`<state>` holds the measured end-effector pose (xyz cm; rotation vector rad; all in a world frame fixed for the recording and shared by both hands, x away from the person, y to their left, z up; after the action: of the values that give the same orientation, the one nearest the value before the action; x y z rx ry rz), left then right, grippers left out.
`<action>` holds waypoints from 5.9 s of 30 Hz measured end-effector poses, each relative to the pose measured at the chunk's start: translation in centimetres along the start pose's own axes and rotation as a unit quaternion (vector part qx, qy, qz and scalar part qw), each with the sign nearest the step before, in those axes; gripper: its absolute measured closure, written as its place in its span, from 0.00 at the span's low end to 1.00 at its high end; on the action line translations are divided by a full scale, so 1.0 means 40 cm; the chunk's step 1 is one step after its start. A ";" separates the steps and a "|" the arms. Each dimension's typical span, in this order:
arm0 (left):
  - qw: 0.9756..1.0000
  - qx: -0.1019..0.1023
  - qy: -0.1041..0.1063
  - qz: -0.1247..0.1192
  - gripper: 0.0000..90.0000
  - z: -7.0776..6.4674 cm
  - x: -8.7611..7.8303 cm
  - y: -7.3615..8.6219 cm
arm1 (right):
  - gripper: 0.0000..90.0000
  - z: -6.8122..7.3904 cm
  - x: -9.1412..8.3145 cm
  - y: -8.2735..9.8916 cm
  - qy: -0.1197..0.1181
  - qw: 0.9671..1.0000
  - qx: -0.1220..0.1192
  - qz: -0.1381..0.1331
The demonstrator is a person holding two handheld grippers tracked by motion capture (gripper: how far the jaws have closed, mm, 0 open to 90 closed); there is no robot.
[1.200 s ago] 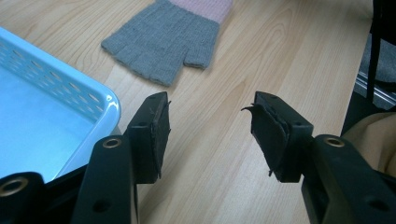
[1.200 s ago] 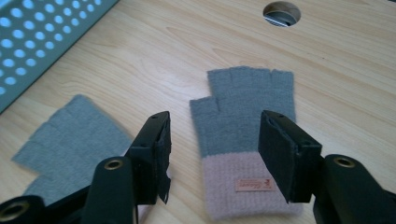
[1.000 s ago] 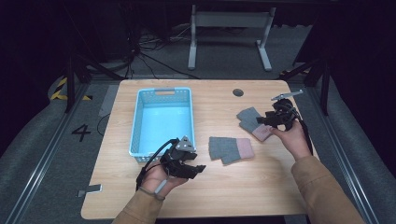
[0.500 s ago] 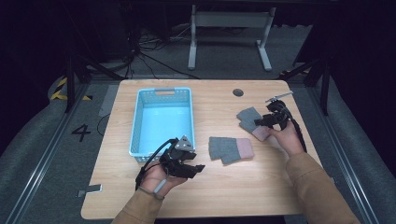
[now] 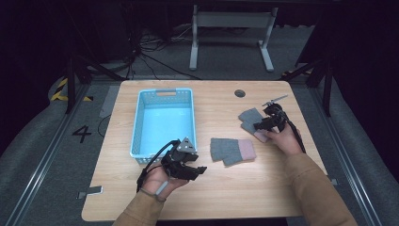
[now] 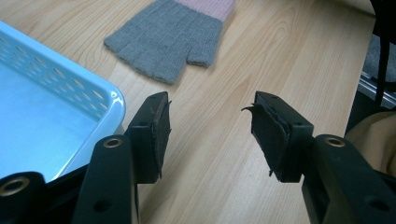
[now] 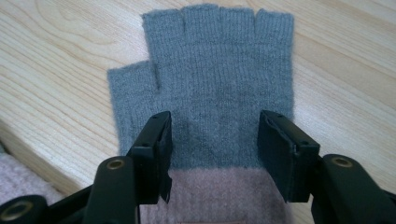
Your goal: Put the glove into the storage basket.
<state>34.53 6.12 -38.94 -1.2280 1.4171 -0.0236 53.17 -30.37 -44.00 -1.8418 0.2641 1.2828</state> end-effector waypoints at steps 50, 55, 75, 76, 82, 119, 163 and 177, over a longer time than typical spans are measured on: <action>1.000 0.002 0.000 -0.003 0.53 -0.003 -0.005 0.000 | 0.93 0.056 -0.125 -0.058 0.015 0.998 -0.061 -0.030; 1.000 0.002 0.001 -0.003 0.53 -0.004 -0.005 0.000 | 0.93 0.073 -0.156 -0.067 0.008 0.996 -0.074 -0.041; 1.000 -0.020 -0.007 -0.017 0.50 0.003 -0.013 -0.005 | 0.93 0.179 -0.206 -0.091 -0.054 0.983 -0.170 -0.052; 1.000 -0.021 -0.008 -0.018 0.49 0.004 -0.012 -0.005 | 0.93 0.183 -0.206 -0.091 -0.057 0.982 -0.173 -0.051; 0.999 -0.026 -0.013 -0.014 0.46 0.006 -0.010 -0.005 | 0.92 0.211 -0.201 -0.089 -0.073 0.977 -0.196 -0.047; 1.000 -0.020 -0.014 -0.011 0.56 -0.004 0.006 -0.003 | 0.92 0.311 -0.107 -0.040 -0.138 0.955 -0.261 -0.009; 1.000 -0.006 -0.012 0.022 0.69 -0.033 0.101 -0.026 | 0.76 0.287 -0.224 0.112 -0.103 0.984 -0.121 -0.083; 0.999 -0.026 -0.037 0.015 0.74 -0.054 0.180 -0.026 | 0.74 0.264 -0.234 0.165 -0.091 0.988 -0.095 -0.078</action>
<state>35.46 -0.36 -42.76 -1.2371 1.3795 0.0778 37.99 -29.26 -40.68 -1.8464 -0.1031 1.3926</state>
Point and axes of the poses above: each handheld gripper's, and its own axes: x roughly forward along the jaws, y roughly out of its underside, z roughly to its left, the point moved 1 cm from there along x, roughly forward along the jaws, and after that the axes turned 13 degrees about -x, right-handed, at the moved point
